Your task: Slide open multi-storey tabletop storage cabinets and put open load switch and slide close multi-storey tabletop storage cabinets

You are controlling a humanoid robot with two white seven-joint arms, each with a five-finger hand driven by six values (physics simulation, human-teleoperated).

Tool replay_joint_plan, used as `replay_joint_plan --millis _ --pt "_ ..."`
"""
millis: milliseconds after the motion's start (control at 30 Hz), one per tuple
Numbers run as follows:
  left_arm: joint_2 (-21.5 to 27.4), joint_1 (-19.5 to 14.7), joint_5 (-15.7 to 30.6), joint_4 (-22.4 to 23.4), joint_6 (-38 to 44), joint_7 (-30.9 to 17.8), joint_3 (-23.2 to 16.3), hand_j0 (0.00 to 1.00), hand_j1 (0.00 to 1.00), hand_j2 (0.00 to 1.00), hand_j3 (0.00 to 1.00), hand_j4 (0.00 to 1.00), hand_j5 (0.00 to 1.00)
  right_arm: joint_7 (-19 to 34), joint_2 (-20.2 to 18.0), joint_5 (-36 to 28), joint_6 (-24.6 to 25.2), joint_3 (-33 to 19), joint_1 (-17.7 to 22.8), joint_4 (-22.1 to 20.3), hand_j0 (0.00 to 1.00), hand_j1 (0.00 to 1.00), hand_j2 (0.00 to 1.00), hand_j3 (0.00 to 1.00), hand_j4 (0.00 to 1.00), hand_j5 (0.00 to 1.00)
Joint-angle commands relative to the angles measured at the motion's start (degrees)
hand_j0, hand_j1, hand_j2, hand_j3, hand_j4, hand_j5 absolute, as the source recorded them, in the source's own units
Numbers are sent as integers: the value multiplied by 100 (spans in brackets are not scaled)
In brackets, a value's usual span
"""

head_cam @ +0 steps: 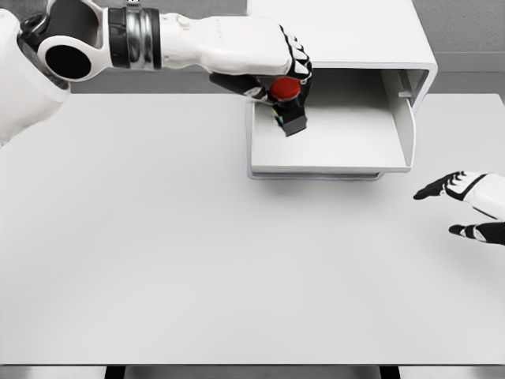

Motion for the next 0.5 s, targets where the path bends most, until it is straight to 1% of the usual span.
replay_joint_plan --millis 0,33,67,133,167,233,367,433,467 --pt "-468 0 -197 340 19 -104 -5 49 49 49 49 49 49 -2 -6 10 15 323 0 -2 78 78 78 78 78 78" --pt "-476 0 -259 331 19 -113 -5 49 49 49 49 49 49 -2 -6 63 15 367 0 -2 78 78 78 78 78 78" --pt "-477 0 -276 322 19 -148 -5 49 49 49 49 49 49 -2 -15 63 15 367 0 -2 76 76 76 76 76 76" --pt "-617 0 -312 305 19 -429 -5 49 49 49 49 49 49 -2 -15 81 15 376 -9 -2 67 67 67 67 67 67" --pt "-644 0 -320 305 19 -473 -5 49 49 49 49 49 49 -2 -15 72 15 376 -18 -2 65 65 65 65 65 65" --pt "-714 17 -514 305 19 -482 -5 49 49 49 49 49 49 -2 -15 72 15 376 -44 -2 62 62 62 62 62 62" --pt "-714 26 -619 331 19 -482 -5 49 49 49 49 49 49 -2 -15 72 15 411 -53 -2 63 63 63 63 63 63" --pt "-714 26 -646 349 19 -500 3 50 50 50 50 50 50 -2 -15 72 15 429 -62 -2 65 65 65 65 65 65" --pt "-723 35 -646 349 19 -634 12 50 50 50 50 50 50 -2 -15 72 15 481 -62 -2 67 67 67 67 67 67"
